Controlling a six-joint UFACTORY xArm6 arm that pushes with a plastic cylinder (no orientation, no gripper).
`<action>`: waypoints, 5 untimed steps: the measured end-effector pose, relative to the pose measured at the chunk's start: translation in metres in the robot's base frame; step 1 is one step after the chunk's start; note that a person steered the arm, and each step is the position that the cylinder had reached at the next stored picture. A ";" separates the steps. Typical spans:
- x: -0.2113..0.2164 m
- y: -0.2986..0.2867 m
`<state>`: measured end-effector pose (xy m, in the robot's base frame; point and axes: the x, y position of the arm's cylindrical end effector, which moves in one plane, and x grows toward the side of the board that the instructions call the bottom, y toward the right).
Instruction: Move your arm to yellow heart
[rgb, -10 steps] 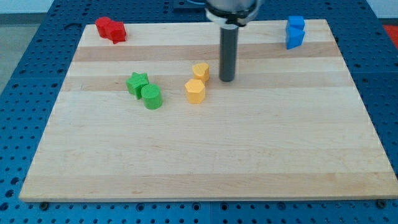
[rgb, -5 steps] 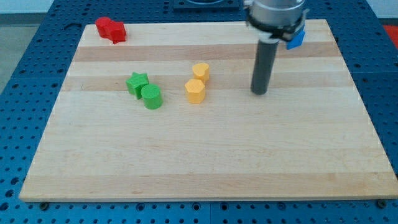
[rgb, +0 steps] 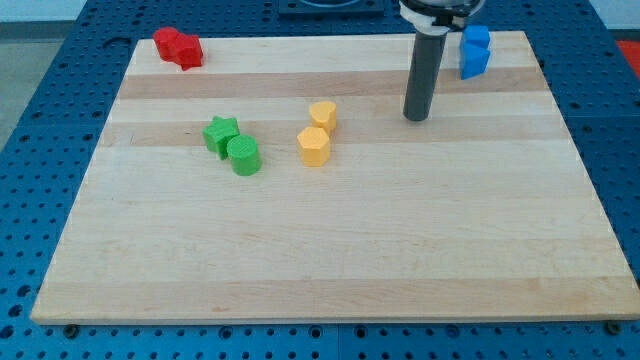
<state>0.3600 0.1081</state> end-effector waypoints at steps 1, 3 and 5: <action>-0.006 -0.022; -0.014 -0.049; -0.014 -0.064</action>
